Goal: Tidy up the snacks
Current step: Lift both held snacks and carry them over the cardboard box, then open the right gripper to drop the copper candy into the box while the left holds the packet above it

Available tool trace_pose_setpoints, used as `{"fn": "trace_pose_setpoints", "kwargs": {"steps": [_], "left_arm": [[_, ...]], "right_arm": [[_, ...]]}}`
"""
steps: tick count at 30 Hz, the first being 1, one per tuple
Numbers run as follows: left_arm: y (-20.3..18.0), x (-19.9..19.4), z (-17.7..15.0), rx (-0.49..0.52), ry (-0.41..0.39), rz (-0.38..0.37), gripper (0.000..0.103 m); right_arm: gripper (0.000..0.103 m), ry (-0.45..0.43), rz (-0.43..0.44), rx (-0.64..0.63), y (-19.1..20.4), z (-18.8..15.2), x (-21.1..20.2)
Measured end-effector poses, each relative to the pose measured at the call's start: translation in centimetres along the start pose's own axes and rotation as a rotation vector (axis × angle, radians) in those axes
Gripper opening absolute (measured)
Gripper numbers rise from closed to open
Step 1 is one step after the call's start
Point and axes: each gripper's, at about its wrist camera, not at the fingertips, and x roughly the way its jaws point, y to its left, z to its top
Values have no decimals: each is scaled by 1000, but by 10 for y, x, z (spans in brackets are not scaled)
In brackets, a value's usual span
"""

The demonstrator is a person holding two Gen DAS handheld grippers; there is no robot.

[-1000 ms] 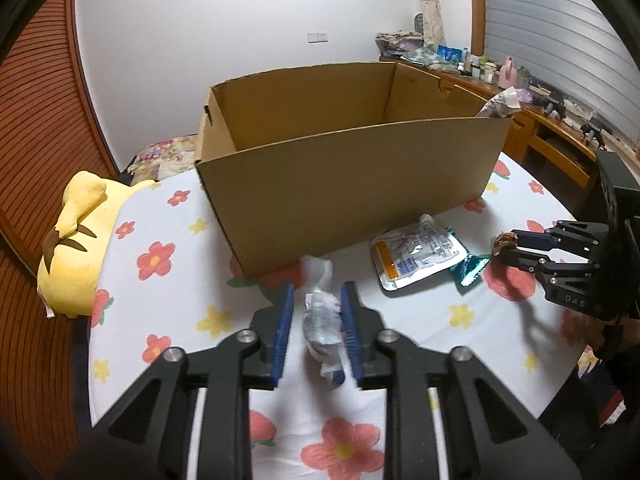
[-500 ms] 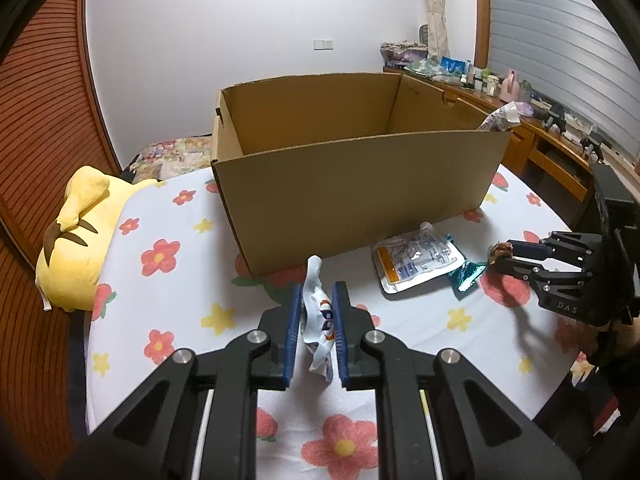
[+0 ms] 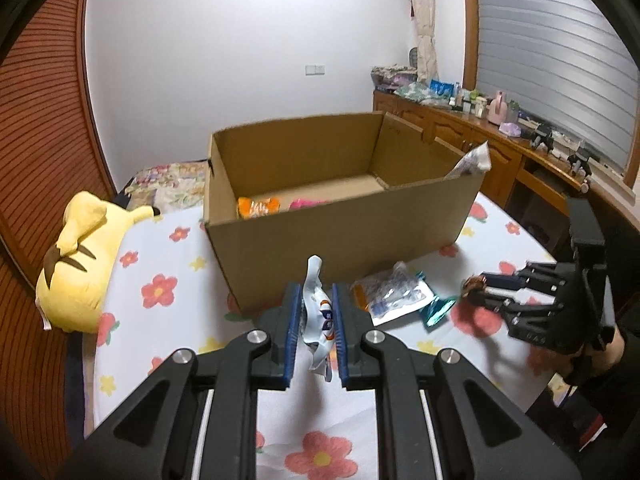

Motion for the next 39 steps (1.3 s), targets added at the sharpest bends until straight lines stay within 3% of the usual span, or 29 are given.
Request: {"fn": "trace_pose_setpoints", "kwargs": {"steps": [11, 23, 29, 39], "left_arm": [[-8, -26, 49, 45, -97, -6, 13], [3, -19, 92, 88, -118, 31, 13], [19, -6, 105, 79, -113, 48, 13], [34, 31, 111, 58, -86, 34, 13]], "right_arm": [[29, -48, 48, -54, 16, 16, -24], [29, -172, 90, -114, 36, 82, -62], [29, -211, 82, -112, 36, 114, -57], [30, -193, 46, -120, 40, 147, -24]]}}
